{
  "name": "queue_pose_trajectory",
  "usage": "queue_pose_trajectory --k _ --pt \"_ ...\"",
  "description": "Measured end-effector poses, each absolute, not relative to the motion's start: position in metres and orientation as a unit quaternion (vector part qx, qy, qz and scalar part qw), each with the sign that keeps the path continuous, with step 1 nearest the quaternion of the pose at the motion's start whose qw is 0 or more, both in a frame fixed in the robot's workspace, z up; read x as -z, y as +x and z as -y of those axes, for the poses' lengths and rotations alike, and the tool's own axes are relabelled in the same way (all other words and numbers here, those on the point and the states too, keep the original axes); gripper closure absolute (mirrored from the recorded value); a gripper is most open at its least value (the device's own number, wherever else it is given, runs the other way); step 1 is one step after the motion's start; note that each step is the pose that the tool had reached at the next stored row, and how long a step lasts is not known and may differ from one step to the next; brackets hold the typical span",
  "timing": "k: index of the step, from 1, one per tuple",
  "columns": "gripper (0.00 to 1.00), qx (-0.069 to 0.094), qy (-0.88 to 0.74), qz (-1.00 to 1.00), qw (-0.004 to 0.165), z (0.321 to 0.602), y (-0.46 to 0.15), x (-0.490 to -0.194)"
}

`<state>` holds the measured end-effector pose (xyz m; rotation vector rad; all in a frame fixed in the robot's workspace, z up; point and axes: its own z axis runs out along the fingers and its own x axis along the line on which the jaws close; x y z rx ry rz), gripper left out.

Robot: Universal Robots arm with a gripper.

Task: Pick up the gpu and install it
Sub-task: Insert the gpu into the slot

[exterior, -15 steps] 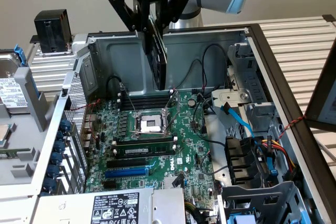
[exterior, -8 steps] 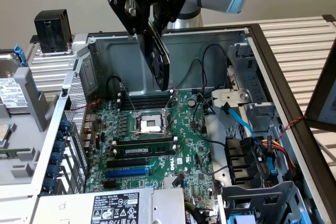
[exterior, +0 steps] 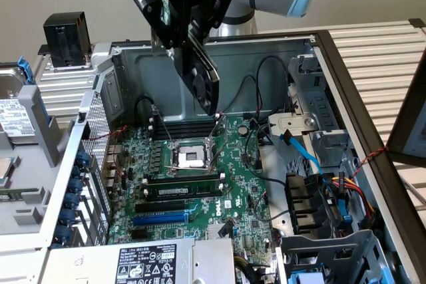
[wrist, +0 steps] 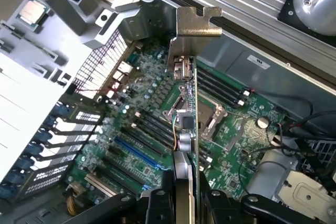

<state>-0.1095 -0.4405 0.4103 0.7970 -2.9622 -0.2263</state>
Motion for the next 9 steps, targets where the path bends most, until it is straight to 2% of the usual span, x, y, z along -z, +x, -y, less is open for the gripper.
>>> queue_pose_trajectory --k 9 --pt "0.72 0.071 0.337 0.938 0.039 0.4405 -0.1095 -0.4085"
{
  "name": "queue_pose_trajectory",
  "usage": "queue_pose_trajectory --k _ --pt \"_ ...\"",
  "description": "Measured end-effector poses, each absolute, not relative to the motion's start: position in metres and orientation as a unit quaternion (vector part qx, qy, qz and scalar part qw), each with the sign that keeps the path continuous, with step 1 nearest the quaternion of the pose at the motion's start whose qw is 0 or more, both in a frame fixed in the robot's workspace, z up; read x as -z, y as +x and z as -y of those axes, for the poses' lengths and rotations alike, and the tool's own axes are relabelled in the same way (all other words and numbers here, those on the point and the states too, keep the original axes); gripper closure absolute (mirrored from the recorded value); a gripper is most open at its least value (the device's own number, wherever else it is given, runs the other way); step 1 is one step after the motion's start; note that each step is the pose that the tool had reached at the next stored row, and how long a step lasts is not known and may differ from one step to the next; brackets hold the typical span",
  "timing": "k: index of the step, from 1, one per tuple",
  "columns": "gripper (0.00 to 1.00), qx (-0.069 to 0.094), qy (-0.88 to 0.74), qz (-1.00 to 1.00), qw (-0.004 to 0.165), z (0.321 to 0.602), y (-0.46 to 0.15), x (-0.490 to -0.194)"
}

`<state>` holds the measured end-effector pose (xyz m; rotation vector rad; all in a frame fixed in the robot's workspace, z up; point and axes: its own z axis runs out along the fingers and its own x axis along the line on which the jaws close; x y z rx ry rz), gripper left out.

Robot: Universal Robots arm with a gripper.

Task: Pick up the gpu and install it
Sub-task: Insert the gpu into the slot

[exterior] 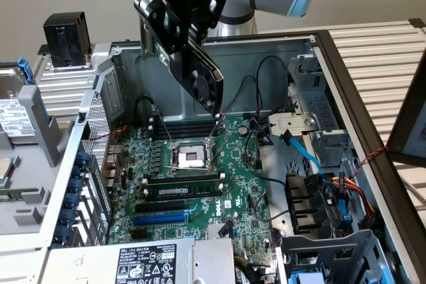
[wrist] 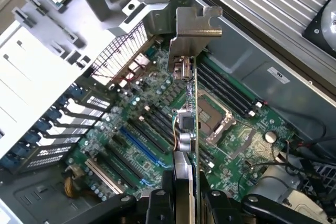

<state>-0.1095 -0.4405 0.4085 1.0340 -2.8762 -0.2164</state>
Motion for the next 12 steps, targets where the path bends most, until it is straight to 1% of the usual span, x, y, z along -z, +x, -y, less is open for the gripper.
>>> queue_pose_trajectory --k 12 --pt "0.72 0.065 0.437 0.896 0.044 0.4405 -0.1095 -0.4057"
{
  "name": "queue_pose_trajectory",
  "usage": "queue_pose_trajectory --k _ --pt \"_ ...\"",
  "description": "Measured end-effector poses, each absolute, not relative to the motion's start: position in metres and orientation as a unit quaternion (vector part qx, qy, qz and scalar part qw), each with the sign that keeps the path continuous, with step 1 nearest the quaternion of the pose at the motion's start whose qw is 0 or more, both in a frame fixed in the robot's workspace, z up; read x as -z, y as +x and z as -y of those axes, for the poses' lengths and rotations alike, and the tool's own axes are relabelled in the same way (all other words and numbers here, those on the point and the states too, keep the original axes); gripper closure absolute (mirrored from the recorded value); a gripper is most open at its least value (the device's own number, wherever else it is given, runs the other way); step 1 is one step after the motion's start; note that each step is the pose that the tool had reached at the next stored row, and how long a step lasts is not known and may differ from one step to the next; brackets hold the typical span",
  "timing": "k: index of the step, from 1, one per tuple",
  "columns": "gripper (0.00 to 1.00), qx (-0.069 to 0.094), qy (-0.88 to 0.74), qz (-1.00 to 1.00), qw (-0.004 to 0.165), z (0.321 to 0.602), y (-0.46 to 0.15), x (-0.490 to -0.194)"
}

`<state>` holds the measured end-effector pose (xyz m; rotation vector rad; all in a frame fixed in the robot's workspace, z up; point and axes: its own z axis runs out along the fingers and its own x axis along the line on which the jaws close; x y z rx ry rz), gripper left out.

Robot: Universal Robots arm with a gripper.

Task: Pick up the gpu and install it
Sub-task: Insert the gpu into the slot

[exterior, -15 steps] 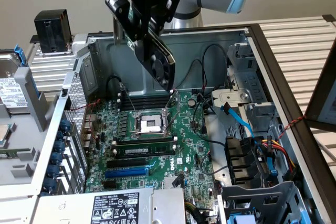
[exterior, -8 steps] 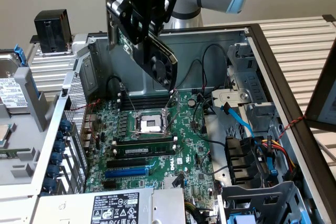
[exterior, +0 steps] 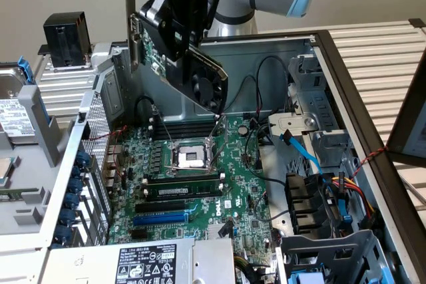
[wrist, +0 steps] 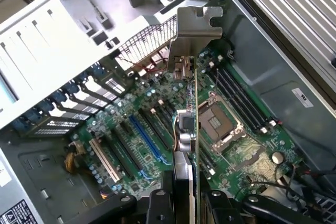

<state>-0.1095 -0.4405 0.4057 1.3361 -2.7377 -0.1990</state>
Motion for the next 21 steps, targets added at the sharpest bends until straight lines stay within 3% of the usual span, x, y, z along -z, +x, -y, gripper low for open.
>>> queue_pose_trajectory --k 10,21 --pt "0.72 0.047 0.507 0.86 0.025 0.4405 -0.1095 -0.4028" --pt "0.72 0.036 0.591 0.805 0.022 0.4405 -0.1095 -0.3971"
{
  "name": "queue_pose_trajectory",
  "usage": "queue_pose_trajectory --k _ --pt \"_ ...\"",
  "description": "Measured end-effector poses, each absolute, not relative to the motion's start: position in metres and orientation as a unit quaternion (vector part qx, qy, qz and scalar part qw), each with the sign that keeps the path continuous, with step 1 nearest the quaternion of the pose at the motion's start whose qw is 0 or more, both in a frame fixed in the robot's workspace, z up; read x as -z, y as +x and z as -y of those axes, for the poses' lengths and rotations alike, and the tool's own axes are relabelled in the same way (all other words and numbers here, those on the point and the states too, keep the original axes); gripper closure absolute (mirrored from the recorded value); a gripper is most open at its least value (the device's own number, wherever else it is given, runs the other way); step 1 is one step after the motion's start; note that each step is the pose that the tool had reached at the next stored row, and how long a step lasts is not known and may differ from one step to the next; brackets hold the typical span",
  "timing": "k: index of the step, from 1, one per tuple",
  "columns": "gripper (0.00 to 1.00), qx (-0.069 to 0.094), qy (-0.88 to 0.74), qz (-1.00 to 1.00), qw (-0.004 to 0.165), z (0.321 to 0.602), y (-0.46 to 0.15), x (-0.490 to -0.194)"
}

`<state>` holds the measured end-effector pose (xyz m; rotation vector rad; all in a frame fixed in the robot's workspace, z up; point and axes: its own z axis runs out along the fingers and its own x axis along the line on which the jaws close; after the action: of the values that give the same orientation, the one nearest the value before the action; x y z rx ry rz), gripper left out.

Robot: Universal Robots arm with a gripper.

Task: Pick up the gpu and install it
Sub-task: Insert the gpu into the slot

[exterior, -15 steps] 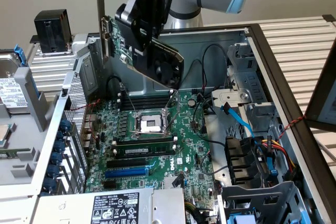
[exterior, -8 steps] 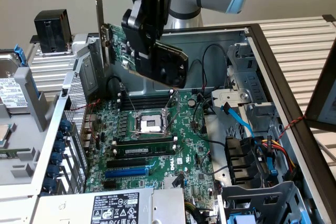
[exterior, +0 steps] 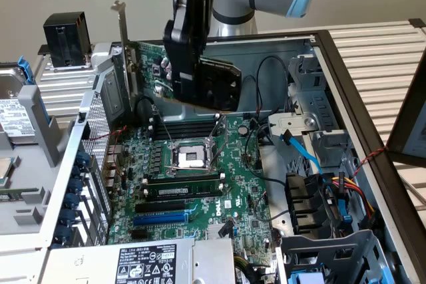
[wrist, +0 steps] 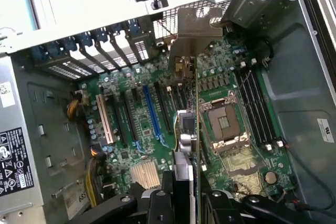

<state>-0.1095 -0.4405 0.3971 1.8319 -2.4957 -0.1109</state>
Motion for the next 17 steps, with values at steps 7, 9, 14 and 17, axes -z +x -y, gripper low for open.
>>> queue_pose_trajectory --k 7,9,14,17 --pt "0.72 0.028 0.65 0.759 0.019 0.4404 -0.1095 -0.3918" --pt "0.72 0.024 0.663 0.748 0.016 0.4405 -0.1096 -0.3913" --pt "0.72 0.019 0.68 0.733 0.009 0.4405 -0.1098 -0.39" --pt "0.72 0.019 0.68 0.733 0.009 0.4405 -0.1098 -0.3899"
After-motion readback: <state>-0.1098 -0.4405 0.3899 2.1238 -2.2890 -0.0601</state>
